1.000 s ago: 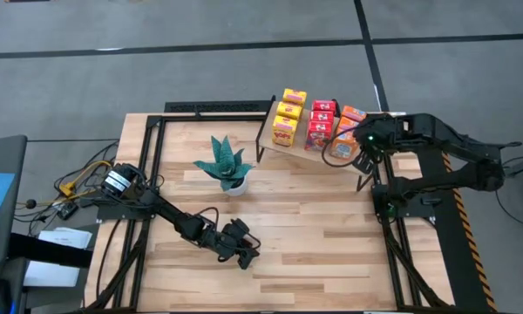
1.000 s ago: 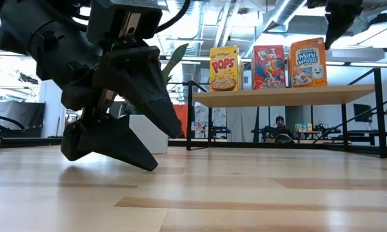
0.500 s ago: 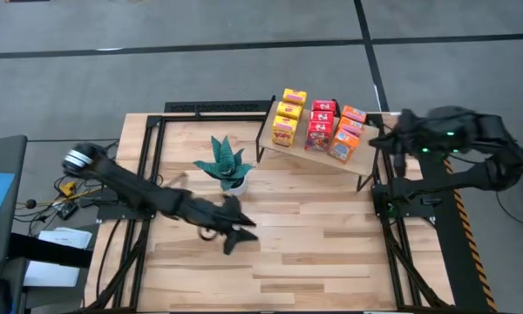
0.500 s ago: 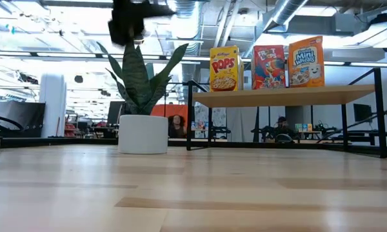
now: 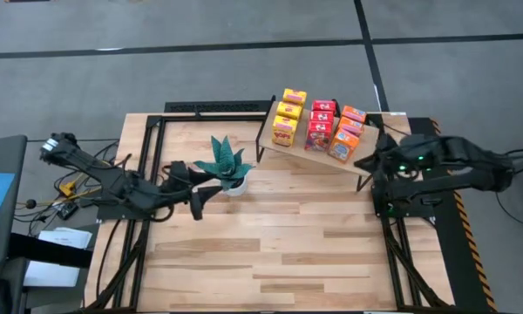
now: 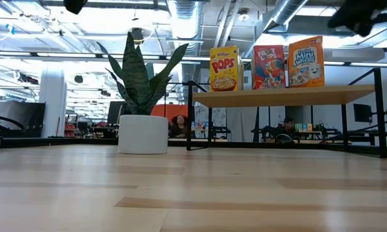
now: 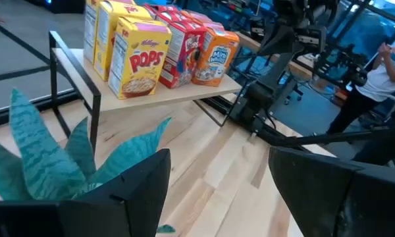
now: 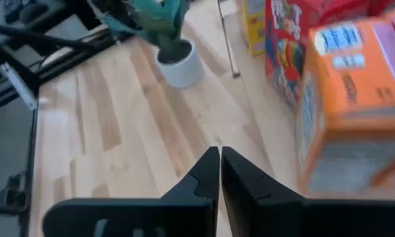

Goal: Stack cereal on shelf
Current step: Put the orange cereal box on the shelf aligned with the other orange cereal boxes, then return to Home Position

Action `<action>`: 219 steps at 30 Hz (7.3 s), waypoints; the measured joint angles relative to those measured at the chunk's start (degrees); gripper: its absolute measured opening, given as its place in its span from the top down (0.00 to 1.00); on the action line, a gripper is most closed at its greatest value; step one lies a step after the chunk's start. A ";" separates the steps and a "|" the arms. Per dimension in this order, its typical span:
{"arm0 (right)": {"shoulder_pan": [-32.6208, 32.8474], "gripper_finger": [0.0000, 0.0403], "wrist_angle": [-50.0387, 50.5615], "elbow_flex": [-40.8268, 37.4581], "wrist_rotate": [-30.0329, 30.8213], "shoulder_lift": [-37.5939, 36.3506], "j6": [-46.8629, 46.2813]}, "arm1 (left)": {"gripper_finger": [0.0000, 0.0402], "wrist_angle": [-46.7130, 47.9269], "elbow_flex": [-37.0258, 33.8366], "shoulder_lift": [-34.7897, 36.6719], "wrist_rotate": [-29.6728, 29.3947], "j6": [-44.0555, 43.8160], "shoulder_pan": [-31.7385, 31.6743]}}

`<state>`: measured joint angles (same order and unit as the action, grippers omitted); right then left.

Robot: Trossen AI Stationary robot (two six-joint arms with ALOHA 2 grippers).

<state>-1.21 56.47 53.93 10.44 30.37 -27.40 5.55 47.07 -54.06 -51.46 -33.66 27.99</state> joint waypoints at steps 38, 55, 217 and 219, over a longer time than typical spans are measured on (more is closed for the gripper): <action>6.33 0.94 -12.71 -2.25 3.69 2.44 6.56 | 0.38 8.55 -0.02 -1.80 -0.20 -3.01 2.06; 27.00 0.87 -28.03 -14.43 23.72 -8.86 9.85 | 0.38 2.41 -18.32 18.85 -14.92 -3.01 26.49; 32.59 0.87 -60.79 -53.57 19.61 -28.79 13.86 | 0.38 -9.06 -46.69 53.45 -6.35 3.21 29.15; 32.61 0.87 -60.79 -53.57 19.62 -28.79 13.85 | 0.38 -9.06 -46.69 53.45 -6.35 3.21 29.14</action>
<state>31.39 -4.32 0.36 30.05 1.58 -13.55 -3.51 0.38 -0.60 -57.81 -30.46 57.13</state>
